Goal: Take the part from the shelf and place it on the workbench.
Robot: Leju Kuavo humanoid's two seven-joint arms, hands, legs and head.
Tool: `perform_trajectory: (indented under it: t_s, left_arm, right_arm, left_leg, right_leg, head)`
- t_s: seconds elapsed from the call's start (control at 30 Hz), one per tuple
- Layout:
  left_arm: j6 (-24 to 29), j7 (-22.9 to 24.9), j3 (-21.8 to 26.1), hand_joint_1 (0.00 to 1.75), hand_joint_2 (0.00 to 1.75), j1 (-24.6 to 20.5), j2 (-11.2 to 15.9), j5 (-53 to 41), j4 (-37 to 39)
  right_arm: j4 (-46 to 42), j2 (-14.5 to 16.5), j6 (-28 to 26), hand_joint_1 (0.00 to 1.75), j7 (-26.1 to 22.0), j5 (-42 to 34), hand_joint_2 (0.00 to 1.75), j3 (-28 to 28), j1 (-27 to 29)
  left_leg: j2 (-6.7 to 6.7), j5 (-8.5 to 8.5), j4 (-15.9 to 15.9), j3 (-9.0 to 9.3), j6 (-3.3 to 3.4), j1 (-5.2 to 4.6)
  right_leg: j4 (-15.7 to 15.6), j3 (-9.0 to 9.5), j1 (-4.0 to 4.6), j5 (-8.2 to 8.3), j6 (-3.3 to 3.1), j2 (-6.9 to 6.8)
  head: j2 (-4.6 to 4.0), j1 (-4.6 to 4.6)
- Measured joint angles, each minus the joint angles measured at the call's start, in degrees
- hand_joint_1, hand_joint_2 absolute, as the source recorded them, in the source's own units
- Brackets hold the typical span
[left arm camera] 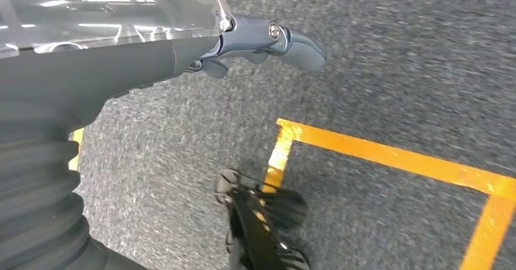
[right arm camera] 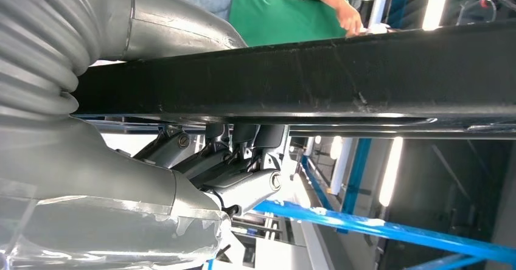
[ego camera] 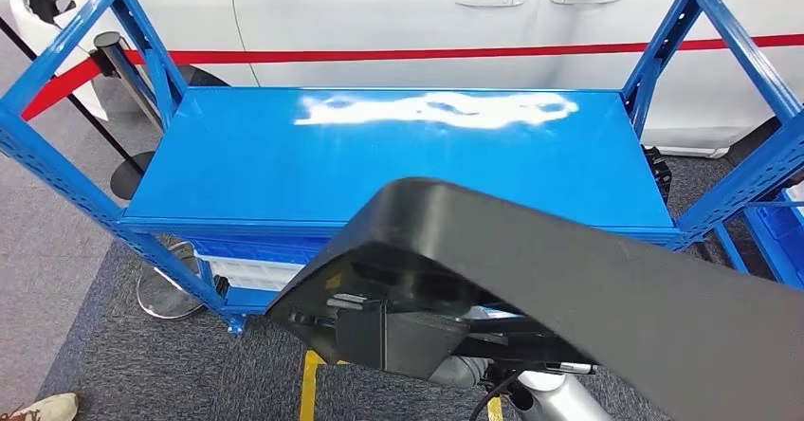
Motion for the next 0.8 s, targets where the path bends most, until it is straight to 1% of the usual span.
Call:
perform_trajectory:
  t_s: [0.03,0.07,0.1,0.13,0.17,0.2,0.23,0.27,0.3,0.33,0.37,0.4,0.43,0.47,0.5,0.53,0.57,0.6,0.63,0.67,0.7,0.73,0.77,0.8]
  left_arm:
    - [0.0,0.0,0.0,0.0,1.75,-0.1,0.1,-0.1,0.0]
    - [0.0,0.0,0.0,0.0,1.75,-0.2,0.2,-0.2,0.0]
    - [0.0,-0.1,0.0,0.0,1.75,-0.2,0.3,-0.3,0.0]
    - [0.0,-0.1,0.0,0.0,1.75,-0.3,0.3,-0.3,0.0]
    - [0.0,-0.1,0.0,0.0,1.75,-0.2,0.4,-0.4,0.0]
    - [-0.1,-0.1,0.0,0.0,1.75,-0.2,0.4,-0.4,0.0]
    - [-0.1,-0.1,0.0,0.0,1.75,-0.2,0.3,-0.4,0.0]
    - [-0.1,-0.1,0.0,0.0,1.75,-0.2,0.3,-0.4,0.0]
    - [-0.1,-0.1,0.0,0.0,1.75,-0.2,0.3,-0.5,0.0]
    - [-0.2,0.0,0.0,0.0,1.75,-0.2,0.3,-0.5,0.0]
    - [-0.2,0.0,0.0,0.0,1.75,-0.2,0.3,-0.6,0.0]
    - [-0.2,0.0,0.0,0.0,1.75,-0.2,0.3,-0.7,0.0]
    - [-0.3,0.1,0.0,0.0,1.75,-0.2,0.3,-0.8,0.0]
    - [-0.3,0.2,0.0,0.0,1.75,-0.2,0.3,-0.8,0.0]
    - [-0.4,0.2,0.0,0.0,1.75,-0.2,0.3,-0.9,0.0]
    - [-0.4,0.3,0.0,0.0,1.75,-0.2,0.3,-0.9,0.0]
    - [-0.4,0.3,0.0,0.0,1.75,-0.2,0.3,-0.9,0.0]
    - [-0.4,0.4,0.0,0.0,1.75,-0.2,0.3,-0.9,0.0]
    - [-0.4,0.3,0.0,0.0,1.75,-0.2,0.3,-0.9,0.0]
    - [-0.4,0.3,0.0,0.0,1.75,-0.2,0.3,-0.9,0.0]
    - [-0.4,0.2,0.0,0.0,1.75,-0.1,0.3,-0.9,0.0]
    - [-0.4,0.2,0.0,0.0,1.75,-0.1,0.3,-0.9,0.0]
    - [-0.4,0.1,0.0,0.0,1.75,0.0,0.3,-0.9,0.0]
    - [-0.4,0.1,0.0,0.0,1.75,0.1,0.3,-0.9,0.0]
  right_arm:
    - [-0.1,-0.1,0.0,1.75,-0.2,0.3,1.75,0.0,0.2]
    - [-0.3,-0.1,0.0,1.75,-0.3,0.5,1.75,-0.1,0.4]
    - [-0.5,-0.2,0.0,1.75,-0.4,0.6,1.75,-0.2,0.5]
    - [-0.6,-0.2,-0.1,1.75,-0.5,0.7,1.75,-0.3,0.6]
    - [-0.7,-0.2,-0.1,1.75,-0.6,0.8,1.75,-0.3,0.7]
    - [-0.8,-0.3,0.0,1.75,-0.7,0.9,1.75,-0.4,0.8]
    - [-0.8,-0.4,0.0,1.75,-0.7,0.9,1.75,-0.4,0.9]
    - [-0.8,-0.5,0.0,1.75,-0.7,1.0,1.75,-0.4,1.1]
    - [-0.8,-0.7,0.0,1.75,-0.8,1.0,1.75,-0.5,1.2]
    - [-0.8,-0.8,0.0,1.75,-0.8,1.0,1.75,-0.5,1.2]
    - [-0.8,-0.9,0.1,1.75,-0.8,1.0,1.75,-0.5,1.3]
    - [-0.8,-1.0,0.1,1.75,-0.8,1.1,1.75,-0.5,1.3]
    - [-0.8,-1.1,0.2,1.75,-0.8,1.1,1.75,-0.5,1.4]
    - [-0.8,-1.1,0.2,1.75,-0.8,1.2,1.75,-0.5,1.5]
    - [-0.8,-1.2,0.2,1.75,-0.8,1.3,1.75,-0.5,1.5]
    - [-0.8,-1.3,0.2,1.75,-0.8,1.4,1.75,-0.5,1.5]
    - [-0.9,-1.3,0.2,1.75,-0.8,1.5,1.75,-0.5,1.5]
    - [-1.0,-1.3,0.2,1.75,-0.8,1.7,1.75,-0.5,1.5]
    - [-1.1,-1.3,0.3,1.75,-0.8,1.8,1.75,-0.6,1.5]
    - [-1.2,-1.3,0.3,1.75,-0.9,1.9,1.75,-0.6,1.5]
    - [-1.3,-1.4,0.3,1.75,-0.9,2.0,1.75,-0.7,1.5]
    - [-1.3,-1.4,0.3,1.75,-0.9,2.2,1.75,-0.7,1.5]
    - [-1.3,-1.4,0.3,1.75,-0.9,2.3,1.75,-0.7,1.5]
    - [-1.4,-1.4,0.3,1.75,-0.9,2.4,1.75,-0.7,1.5]
  left_leg:
    - [-0.01,0.44,-3.7,3.04,0.17,-0.03]
    - [-0.06,0.09,-7.8,5.99,0.44,-0.15]
    - [-0.11,-0.7,-11.0,8.02,0.72,-0.29]
    - [-0.16,-1.5,-12.9,9.11,1.02,-0.46]
    - [-0.18,-1.42,-13.6,9.21,1.39,-0.59]
    - [-0.05,-0.88,-13.7,8.81,1.77,-0.51]
    - [0.11,-0.24,-13.9,8.38,2.23,-0.4]
    - [0.28,0.59,-14.1,7.76,2.7,-0.26]
    - [0.45,1.41,-14.2,7.0,3.03,-0.13]
    - [0.52,2.18,-14.2,6.13,3.23,-0.14]
    - [0.57,2.92,-14.1,5.18,3.28,-0.13]
    - [0.61,3.59,-14.1,4.24,3.23,-0.13]
    - [0.65,4.25,-13.9,3.27,3.13,-0.12]
    - [0.68,4.84,-13.8,2.33,2.99,-0.1]
    - [0.69,5.39,-13.6,1.46,2.8,-0.06]
    - [0.68,5.92,-13.4,0.73,2.56,-0.04]
    - [0.63,6.39,-13.3,0.18,2.27,-0.07]
    - [0.59,6.92,-13.3,-0.09,1.92,-0.11]
    - [0.56,7.48,-13.4,-0.19,1.54,-0.13]
    - [0.53,8.06,-13.7,-0.22,1.12,-0.12]
    - [0.5,8.61,-14.0,-0.27,0.7,-0.09]
    - [0.45,8.38,-13.8,-0.58,0.38,-0.03]
    - [0.41,7.05,-13.0,-1.08,0.15,0.01]
    - [0.36,4.63,-11.1,-1.79,0.01,0.06]
  right_leg:
    - [0.5,-0.93,0.02,0.4,0.18,0.01]
    - [1.1,-1.65,0.07,0.73,0.42,0.02]
    - [1.4,-2.06,0.12,1.08,0.71,0.0]
    - [1.6,-2.27,0.14,1.46,1.01,-0.02]
    - [1.5,-2.35,0.16,1.96,1.36,-0.01]
    - [1.4,-2.48,0.11,2.34,1.69,0.05]
    - [1.6,-2.78,0.04,1.87,2.02,0.17]
    - [2.7,-3.29,-0.04,0.24,2.39,0.28]
    - [4.8,-3.99,-0.21,-2.41,2.73,0.36]
    - [7.9,-4.79,-0.38,-5.6,3.08,0.4]
    - [11.5,-5.53,-0.56,-8.23,3.38,0.39]
    - [14.8,-5.92,-0.74,-9.52,3.63,0.38]
    - [16.8,-5.68,-0.91,-9.41,3.81,0.37]
    - [16.9,-4.56,-1.07,-8.17,3.93,0.36]
    - [15.0,-2.38,-1.21,-6.52,3.98,0.36]
    - [11.4,0.76,-1.33,-5.5,3.94,0.37]
    - [6.7,4.12,-1.27,-5.52,3.79,0.4]
    - [3.0,6.67,-1.15,-5.96,3.49,0.43]
    - [0.4,8.21,-0.96,-6.6,3.13,0.48]
    - [-0.7,8.6,-0.75,-6.79,2.72,0.51]
    - [-0.8,8.19,-0.79,-6.24,2.2,0.49]
    - [-1.0,7.72,-0.84,-5.6,1.66,0.41]
    - [-1.2,7.09,-0.92,-4.84,1.06,0.3]
    - [-1.3,6.31,-0.97,-4.03,0.54,0.2]
  head:
    - [0.0,-0.01]
    - [0.01,0.02]
    - [0.01,0.05]
    - [0.02,-0.01]
    - [0.02,-0.05]
    - [0.02,-0.2]
    - [0.02,-0.35]
    - [0.01,-0.3]
    - [0.01,-0.26]
    - [0.0,-0.14]
    - [0.01,-0.03]
    - [0.01,-0.03]
    - [0.01,-0.03]
    - [0.01,-0.03]
    - [0.01,-0.04]
    - [0.01,-0.04]
    - [0.0,-0.04]
    - [0.0,-0.09]
    - [0.0,-0.03]
    - [0.0,0.0]
    - [0.0,0.05]
    - [0.0,0.11]
    - [0.01,0.01]
    - [0.01,-0.12]
